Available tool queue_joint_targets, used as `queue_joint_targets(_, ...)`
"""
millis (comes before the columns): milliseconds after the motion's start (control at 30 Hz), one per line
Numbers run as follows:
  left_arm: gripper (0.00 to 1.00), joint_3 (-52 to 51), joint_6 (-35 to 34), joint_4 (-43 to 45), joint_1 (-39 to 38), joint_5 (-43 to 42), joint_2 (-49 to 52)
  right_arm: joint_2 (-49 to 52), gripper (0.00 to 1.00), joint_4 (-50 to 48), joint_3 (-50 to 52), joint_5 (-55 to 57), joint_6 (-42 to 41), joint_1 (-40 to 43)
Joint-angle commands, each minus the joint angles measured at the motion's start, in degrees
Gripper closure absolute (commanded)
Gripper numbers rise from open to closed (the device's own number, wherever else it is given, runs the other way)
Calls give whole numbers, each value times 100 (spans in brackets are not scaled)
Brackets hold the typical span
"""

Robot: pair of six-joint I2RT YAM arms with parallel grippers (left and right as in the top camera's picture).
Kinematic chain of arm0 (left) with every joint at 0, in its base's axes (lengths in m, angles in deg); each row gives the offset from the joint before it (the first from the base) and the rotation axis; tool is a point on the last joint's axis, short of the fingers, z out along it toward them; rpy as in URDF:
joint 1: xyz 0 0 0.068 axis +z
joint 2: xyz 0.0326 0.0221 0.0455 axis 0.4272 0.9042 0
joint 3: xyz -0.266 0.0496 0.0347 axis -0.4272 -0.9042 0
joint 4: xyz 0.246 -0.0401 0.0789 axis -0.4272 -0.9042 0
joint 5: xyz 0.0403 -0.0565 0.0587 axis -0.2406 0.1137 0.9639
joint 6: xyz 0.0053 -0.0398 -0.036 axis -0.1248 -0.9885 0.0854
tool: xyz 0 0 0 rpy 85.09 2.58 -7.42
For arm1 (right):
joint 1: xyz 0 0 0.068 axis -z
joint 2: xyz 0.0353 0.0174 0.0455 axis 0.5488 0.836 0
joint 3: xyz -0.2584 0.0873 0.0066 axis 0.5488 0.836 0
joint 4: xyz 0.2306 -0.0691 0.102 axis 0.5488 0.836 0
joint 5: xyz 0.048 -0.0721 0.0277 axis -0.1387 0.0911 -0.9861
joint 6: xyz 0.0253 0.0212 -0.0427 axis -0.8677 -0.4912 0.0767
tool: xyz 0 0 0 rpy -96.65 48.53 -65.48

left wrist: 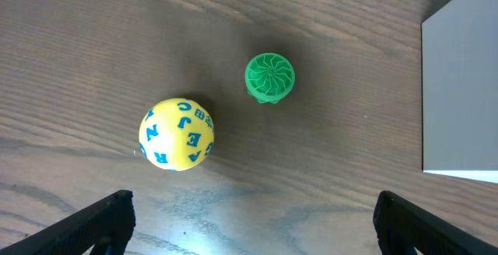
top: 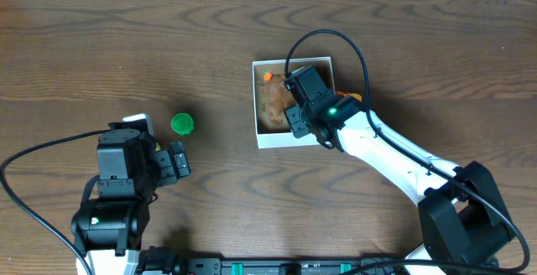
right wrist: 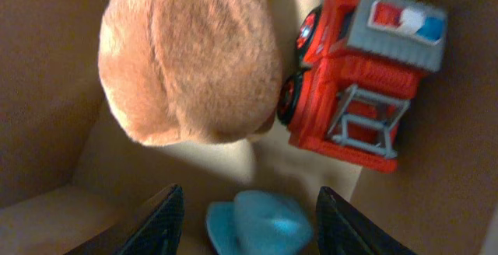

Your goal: Pack container

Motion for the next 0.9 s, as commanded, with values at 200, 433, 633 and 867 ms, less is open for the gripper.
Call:
queue_joint_targets(200,2,122,-31,-2,17,9,-2,-1272,36,208,-693,647,-317,643)
queue_joint_targets(433,2,120,-31,0,17,9,-2,-1462,37,1093,-597,243,-675,1943)
queue_joint_targets(633,2,96,-33,-2,17,9,-2,-804,38,1397,-299,-151,-673,2218)
queue_joint_targets(867,2,96,-31,-17,17,9,-2,74,38,1360,-269,-535,-675,2144)
